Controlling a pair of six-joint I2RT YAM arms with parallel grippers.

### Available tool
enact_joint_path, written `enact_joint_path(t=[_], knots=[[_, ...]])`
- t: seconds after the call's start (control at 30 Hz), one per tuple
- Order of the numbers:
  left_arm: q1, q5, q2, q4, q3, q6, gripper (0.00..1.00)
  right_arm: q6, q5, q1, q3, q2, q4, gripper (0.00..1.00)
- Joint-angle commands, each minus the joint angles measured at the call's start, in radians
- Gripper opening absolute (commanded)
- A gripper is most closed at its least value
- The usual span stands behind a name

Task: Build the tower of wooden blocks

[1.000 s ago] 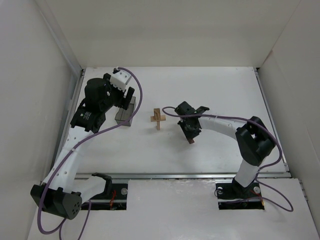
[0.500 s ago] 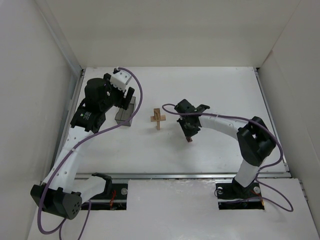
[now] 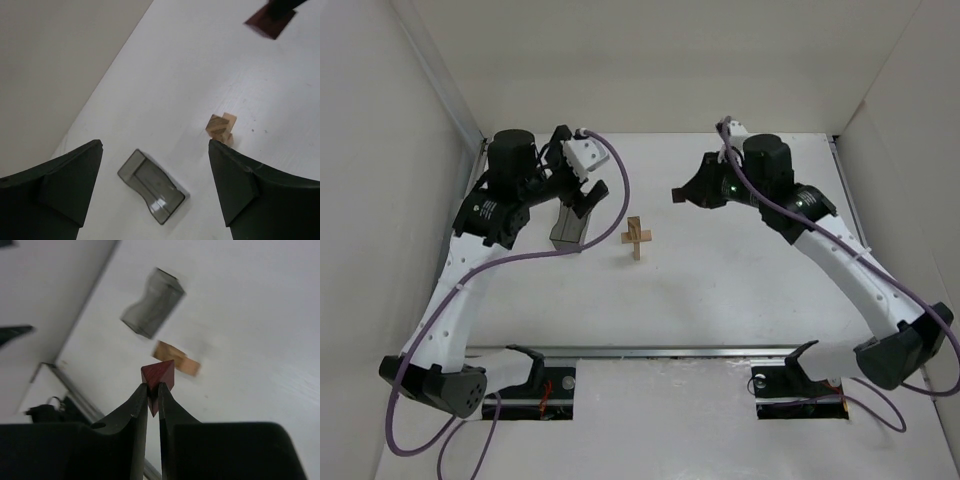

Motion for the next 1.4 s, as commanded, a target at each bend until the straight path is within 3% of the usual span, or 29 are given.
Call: enact_joint_path(t=[0.0,0.13,0.2,0.3,0.4,0.57,0.77,1.1,1.37], knots=[[-0.040,0.230,0.013,-0.092,0.093,0.165,0.86,0.148,-0.211,0.008,-0.021,-0.029,0.321,0.00],[-0.095,0.273,0.000,-0.105,0.092,0.321,0.94,0.254,-0.280,0.008,-0.066,-0.038,0.515,0.00],[-0.127,0.273,-0.012,-0.082,0.069,0.340,1.00,0.283,-0.299,0.008,-0.078,-0.015,0.564,0.00],[-0.141,0.273,-0.012,-0.057,0.047,0.351,1.00,0.348,-0.341,0.008,-0.089,0.023,0.661,0.00],[-0.161,0.273,0.002,-0.023,0.038,0.351,0.95,0.388,-0.378,0.018,-0.089,0.042,0.728,0.00],[-0.180,0.243,0.022,0.017,0.027,0.351,0.67,0.434,-0.400,0.029,-0.089,0.062,0.783,0.00],[-0.191,0.190,0.042,0.026,0.016,0.371,0.59,0.434,-0.411,0.049,-0.098,0.071,0.796,0.00],[-0.191,0.138,0.051,0.066,0.016,0.371,0.59,0.416,-0.411,0.060,-0.098,0.102,0.744,0.00],[-0.191,0.138,0.051,0.041,0.016,0.397,0.43,0.405,-0.407,0.060,-0.098,0.132,0.722,0.00]])
